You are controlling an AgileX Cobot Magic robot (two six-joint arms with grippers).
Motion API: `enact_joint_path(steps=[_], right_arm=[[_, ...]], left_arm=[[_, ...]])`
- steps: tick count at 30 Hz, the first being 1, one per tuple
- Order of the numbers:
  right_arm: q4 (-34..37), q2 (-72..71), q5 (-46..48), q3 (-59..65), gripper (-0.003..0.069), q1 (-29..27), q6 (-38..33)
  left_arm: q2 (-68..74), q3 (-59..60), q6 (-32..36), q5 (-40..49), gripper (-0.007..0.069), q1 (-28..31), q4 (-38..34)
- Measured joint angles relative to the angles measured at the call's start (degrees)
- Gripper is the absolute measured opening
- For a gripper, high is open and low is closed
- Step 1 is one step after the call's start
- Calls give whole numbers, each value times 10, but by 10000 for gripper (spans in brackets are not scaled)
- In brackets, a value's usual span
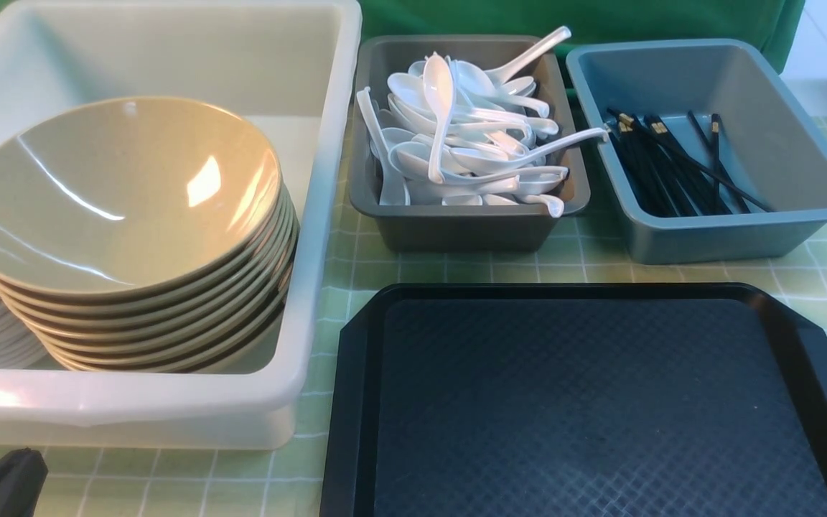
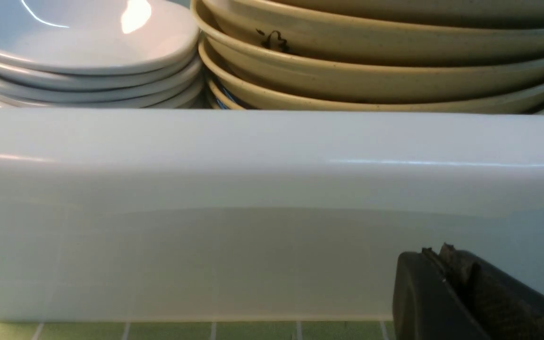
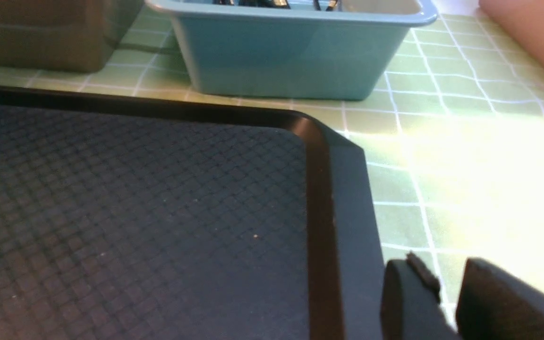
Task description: On green table put chopsticks spoon bowls plates into blue grey white boxes.
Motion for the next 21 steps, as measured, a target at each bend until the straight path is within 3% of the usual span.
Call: enact_joint_path(steps=[21], right_arm=[[0, 0, 0, 0, 187, -4, 0]], left_arm=[[0, 1, 0, -1, -1, 0, 0]])
